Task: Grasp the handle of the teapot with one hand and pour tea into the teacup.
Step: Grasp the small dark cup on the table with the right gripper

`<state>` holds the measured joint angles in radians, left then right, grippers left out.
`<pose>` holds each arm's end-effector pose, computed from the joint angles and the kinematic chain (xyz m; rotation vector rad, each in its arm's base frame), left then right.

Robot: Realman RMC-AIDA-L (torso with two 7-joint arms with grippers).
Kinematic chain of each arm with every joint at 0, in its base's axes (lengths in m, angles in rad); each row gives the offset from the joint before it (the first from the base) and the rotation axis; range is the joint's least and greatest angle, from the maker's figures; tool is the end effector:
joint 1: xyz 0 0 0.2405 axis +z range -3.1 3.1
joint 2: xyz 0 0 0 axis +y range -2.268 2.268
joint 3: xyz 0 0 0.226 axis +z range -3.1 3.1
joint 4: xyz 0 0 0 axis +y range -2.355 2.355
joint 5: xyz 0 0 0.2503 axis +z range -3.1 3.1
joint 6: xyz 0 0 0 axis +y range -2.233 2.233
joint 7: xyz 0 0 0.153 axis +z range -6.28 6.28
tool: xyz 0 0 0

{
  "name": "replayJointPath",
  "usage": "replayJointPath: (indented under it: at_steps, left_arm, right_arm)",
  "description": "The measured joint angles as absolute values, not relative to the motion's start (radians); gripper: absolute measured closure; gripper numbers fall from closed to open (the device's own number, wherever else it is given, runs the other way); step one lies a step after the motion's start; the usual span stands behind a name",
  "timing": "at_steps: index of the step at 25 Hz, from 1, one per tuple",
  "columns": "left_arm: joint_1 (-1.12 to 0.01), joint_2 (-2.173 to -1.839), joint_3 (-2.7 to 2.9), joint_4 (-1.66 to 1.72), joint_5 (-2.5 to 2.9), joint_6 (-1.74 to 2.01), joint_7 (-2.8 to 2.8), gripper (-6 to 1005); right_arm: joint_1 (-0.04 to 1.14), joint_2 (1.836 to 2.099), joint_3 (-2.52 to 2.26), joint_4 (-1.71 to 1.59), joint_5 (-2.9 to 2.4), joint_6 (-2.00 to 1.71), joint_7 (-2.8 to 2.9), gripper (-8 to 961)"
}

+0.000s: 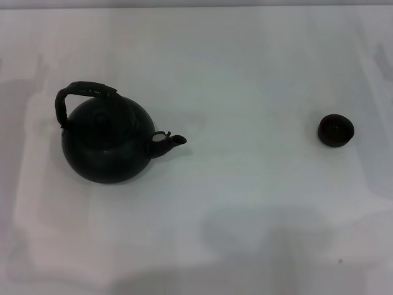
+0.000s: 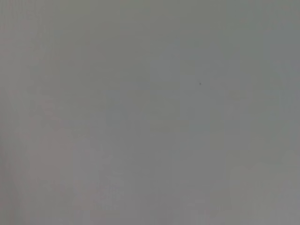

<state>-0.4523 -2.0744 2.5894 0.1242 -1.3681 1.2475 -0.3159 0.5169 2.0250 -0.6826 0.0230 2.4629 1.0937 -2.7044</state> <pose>-0.3488 0.3425 0.0061 -1.3375 -0.7098 -0.8589 0.3740 0.3602 0.0199 -1.4812 0.7690 0.7142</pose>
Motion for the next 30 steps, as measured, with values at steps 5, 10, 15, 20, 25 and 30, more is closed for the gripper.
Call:
replayJointPath:
  at_steps: [5,10,15,20,25,30]
  left_arm:
    - [-0.448,-2.074,2.589,0.124,-1.367,1.242,-0.316,106]
    - [-0.448,-2.074,2.587,0.124,-1.366,1.240,-0.316,106]
    - [-0.451,-2.072,2.584,0.121,-1.369,1.239,-0.316,106]
    - [-0.456,-2.073,2.583,0.111,-1.373,1.237,-0.317,106]
    - [-0.459,-2.074,2.583,0.110,-1.375,1.229,-0.316,105]
    - [-0.456,-2.074,2.581,0.110,-1.378,1.227,-0.320,105]
  right_arm:
    - [0.518,2.025,-0.680,0.023,2.463,1.095,-2.703,124]
    - [0.523,2.026,-0.680,0.023,2.463,1.098,-2.703,124]
    - [0.540,2.025,-0.685,0.022,2.462,1.088,-2.628,124]
    - [0.580,2.018,-0.740,-0.067,2.359,0.948,-2.307,125]
    - [0.610,2.016,-0.882,-0.174,2.293,0.878,-2.161,126]
    - [0.619,1.986,-1.152,-0.378,2.237,0.785,-1.992,131]
